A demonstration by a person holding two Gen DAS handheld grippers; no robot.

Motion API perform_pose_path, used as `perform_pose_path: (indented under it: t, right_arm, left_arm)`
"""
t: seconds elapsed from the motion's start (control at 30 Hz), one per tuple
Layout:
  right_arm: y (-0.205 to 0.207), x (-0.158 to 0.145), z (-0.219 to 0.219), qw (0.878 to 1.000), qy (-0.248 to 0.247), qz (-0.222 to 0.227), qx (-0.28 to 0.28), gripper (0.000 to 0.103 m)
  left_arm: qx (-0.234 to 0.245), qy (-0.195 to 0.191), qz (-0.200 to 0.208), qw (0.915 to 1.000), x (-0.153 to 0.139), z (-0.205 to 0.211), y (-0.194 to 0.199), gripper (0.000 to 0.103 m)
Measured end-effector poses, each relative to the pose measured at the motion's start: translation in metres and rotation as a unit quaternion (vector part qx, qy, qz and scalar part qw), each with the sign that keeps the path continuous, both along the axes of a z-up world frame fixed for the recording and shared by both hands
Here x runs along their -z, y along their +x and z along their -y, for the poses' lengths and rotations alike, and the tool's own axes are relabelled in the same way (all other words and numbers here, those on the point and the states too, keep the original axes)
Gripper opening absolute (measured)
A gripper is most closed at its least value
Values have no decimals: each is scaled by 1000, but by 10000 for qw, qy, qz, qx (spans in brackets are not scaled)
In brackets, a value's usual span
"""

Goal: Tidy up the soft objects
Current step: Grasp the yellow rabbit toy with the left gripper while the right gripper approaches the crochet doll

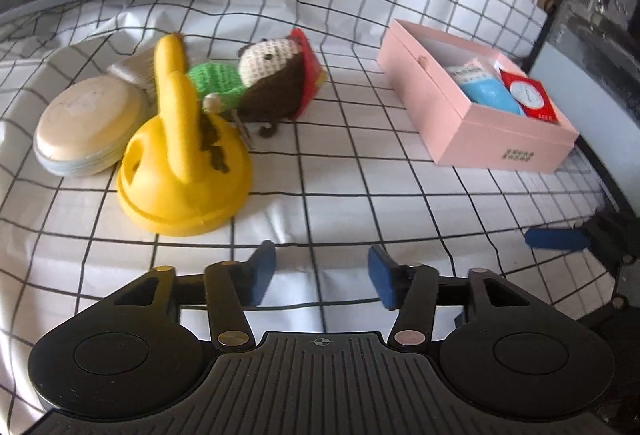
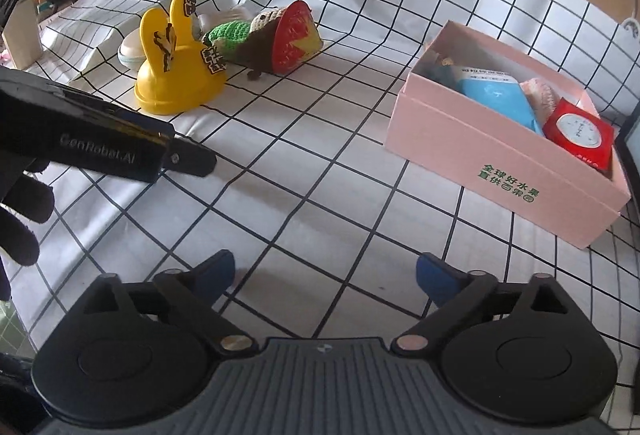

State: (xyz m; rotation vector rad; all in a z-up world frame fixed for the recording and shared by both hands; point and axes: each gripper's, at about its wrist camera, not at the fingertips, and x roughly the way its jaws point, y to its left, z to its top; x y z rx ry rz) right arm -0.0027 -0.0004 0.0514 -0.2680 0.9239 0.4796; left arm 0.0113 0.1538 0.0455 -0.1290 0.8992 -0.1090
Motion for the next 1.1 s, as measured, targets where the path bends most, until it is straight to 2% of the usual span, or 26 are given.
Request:
perform_pose_path:
  t: [0.1,0.17,0.23,0.27,0.3,0.37,0.4,0.47,0.63,0.73,0.8,0.83,0.87,0.9,1.0,1.1]
  right_arm:
    - [6,4,8,9996,247,-166,-3,103]
    - [7,6,12,9993,323,-176,-94,103]
    - [7,7,13,9990,362,-122,-210,103]
    - [7,8,14,9989,381,-100,-257,103]
    - [7,8,14,9987,405,-70,-306,103]
    - [5,10,17,9982,461,27,-394,103]
    - [4,11,18,9977,505,90,-434,103]
    - [2,12,20,9970,569,190,-489,103]
    - [2,12,22,9961,630,251,-556,103]
    - [2,12,23,9960,640,245,-581,103]
    - [2,12,24,9958,642,226,-614,103]
    - [2,12,24,9957,643,219,-623,103]
    - [2,12,24,9958,642,213,-620,103]
    - [2,12,23,9959,637,206,-609,103]
    - [-1,12,22,9965,616,209,-521,103]
    - [-1,11,22,9966,595,188,-535,103]
  left_arm:
    - [-16,308,-95,9995,-1,13,3,61]
    - [-96,360,-161,9992,-1,18,5,60]
    - [-341,28,-116,9993,-5,13,4,59]
    - [-593,-213,70,9980,-11,7,1,58]
    - [-1020,-397,413,9931,-19,0,-7,58]
    - [-1727,-176,1045,9792,-36,-6,-20,56]
    - [-1928,47,1176,9741,-41,-7,-21,56]
    - [-2147,302,1151,9694,-44,-9,-16,56]
    - [-2355,695,1000,9642,-34,-8,7,57]
    - [-2501,869,995,9592,-25,-12,18,57]
    - [-2533,882,922,9589,-20,-18,24,56]
    - [-2509,877,899,9598,-17,-19,25,55]
    - [-2466,863,922,9608,-16,-19,24,47]
    - [-2444,895,973,9606,-15,-19,22,44]
    - [-2339,944,1054,9619,-15,-21,18,40]
    - [-2355,806,1172,9614,-13,-24,11,37]
